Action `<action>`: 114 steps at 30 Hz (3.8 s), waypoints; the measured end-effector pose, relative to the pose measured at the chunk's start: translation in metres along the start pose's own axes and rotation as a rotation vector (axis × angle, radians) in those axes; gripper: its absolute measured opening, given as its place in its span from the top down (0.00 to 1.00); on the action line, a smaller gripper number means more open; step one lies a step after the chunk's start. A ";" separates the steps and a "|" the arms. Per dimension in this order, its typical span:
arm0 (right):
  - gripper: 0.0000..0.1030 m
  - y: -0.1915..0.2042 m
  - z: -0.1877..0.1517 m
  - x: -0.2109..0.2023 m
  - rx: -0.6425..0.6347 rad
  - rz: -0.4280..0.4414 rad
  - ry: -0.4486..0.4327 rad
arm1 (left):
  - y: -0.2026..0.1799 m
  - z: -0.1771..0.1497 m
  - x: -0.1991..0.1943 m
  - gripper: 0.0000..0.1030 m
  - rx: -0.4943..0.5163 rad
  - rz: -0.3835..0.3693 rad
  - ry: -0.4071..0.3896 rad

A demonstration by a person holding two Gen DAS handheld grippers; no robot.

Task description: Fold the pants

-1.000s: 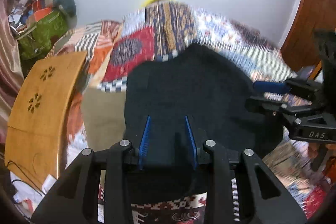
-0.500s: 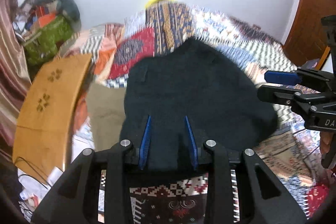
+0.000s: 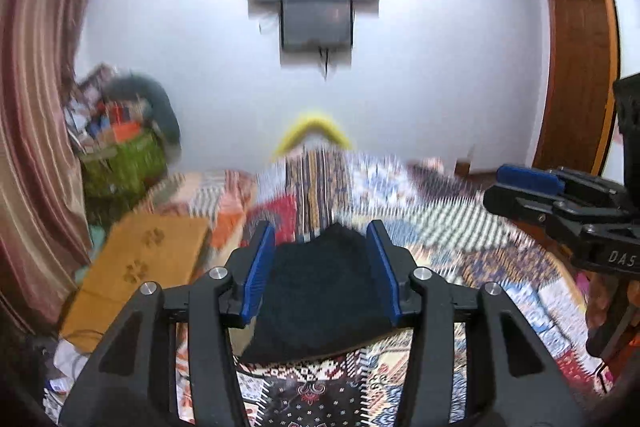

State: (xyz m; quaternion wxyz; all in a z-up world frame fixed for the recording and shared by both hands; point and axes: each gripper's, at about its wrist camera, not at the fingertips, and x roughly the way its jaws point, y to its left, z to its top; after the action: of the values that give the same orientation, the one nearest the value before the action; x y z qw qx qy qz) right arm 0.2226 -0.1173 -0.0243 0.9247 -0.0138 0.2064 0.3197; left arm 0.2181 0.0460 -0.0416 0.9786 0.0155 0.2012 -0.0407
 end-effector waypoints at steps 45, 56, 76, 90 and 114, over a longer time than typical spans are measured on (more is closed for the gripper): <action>0.00 0.073 -0.012 -0.145 0.022 -0.096 -0.263 | -0.033 -0.021 -0.187 0.01 -0.044 0.043 -0.296; 0.00 0.074 -0.011 -0.145 0.017 -0.098 -0.257 | -0.036 -0.022 -0.186 0.01 -0.038 0.038 -0.297; 0.00 0.071 -0.015 -0.147 0.030 -0.109 -0.240 | -0.038 -0.022 -0.183 0.01 -0.030 0.016 -0.286; 0.00 0.067 -0.016 -0.147 0.037 -0.113 -0.232 | -0.037 -0.021 -0.179 0.01 -0.035 0.011 -0.278; 0.00 0.061 -0.018 -0.144 0.051 -0.116 -0.218 | -0.035 -0.024 -0.171 0.01 -0.051 -0.021 -0.250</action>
State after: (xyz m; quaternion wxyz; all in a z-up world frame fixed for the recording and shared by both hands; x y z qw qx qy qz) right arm 0.0776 -0.1559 0.0220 0.9586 0.0324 0.1116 0.2600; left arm 0.0491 0.0249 0.0031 0.9956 -0.0165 0.0787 -0.0474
